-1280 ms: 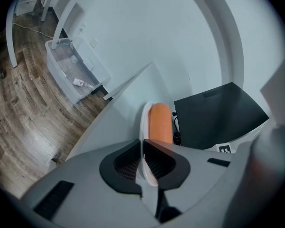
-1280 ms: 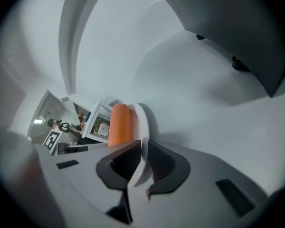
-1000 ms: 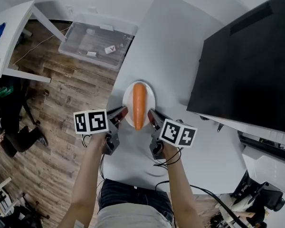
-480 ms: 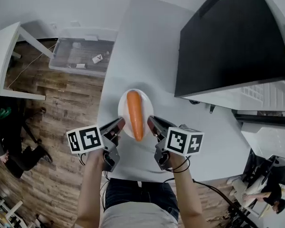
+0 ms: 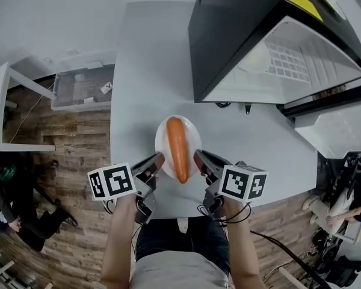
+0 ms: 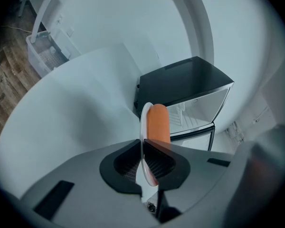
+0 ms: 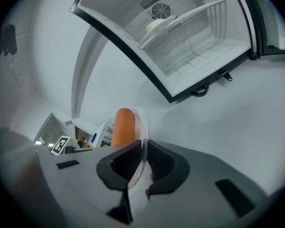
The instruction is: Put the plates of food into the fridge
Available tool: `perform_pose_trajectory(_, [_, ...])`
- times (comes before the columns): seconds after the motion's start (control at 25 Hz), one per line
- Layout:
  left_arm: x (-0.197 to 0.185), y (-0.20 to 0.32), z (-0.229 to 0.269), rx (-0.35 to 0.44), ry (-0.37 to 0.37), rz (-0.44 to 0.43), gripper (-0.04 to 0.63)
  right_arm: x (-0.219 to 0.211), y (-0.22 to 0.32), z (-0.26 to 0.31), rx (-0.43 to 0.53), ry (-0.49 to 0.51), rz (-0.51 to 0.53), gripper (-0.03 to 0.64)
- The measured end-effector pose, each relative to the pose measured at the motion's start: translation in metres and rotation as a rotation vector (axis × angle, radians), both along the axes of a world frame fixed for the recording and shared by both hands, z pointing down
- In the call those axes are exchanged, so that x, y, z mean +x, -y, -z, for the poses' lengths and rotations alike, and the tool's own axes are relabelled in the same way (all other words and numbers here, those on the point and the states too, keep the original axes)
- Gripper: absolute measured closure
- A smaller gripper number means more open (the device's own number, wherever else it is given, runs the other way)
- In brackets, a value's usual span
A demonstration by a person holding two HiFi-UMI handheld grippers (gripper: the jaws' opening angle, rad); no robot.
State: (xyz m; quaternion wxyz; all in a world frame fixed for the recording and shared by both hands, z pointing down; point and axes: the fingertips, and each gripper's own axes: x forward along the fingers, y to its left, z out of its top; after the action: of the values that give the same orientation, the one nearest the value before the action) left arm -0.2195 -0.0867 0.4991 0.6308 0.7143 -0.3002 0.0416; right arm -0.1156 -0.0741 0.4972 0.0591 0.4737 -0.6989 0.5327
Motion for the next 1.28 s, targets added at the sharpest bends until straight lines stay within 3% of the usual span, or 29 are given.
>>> perform_pose_trajectory(0.2, [0.040,-0.015,0.013,0.011,-0.004,-0.049,0.569,0.039,-0.020,0.012,0.024,0.004,-0.044,0.569])
perform_pose_trajectory(0.44, [0.106,-0.025,0.029,0.023,-0.036,-0.035,0.569,0.106,-0.029,0.027,0.055,0.027,-0.061,0.569])
perform_pose_trajectory(0.92, [0.225,-0.012,0.061,0.045,-0.156,0.185,0.574,0.230,0.000,0.063,0.129,0.087,0.017,0.574])
perform_pose_trajectory(1.28, [0.256,0.031,0.099,0.110,-0.180,0.305,0.575,0.266,0.047,0.097,0.224,0.153,-0.036,0.575])
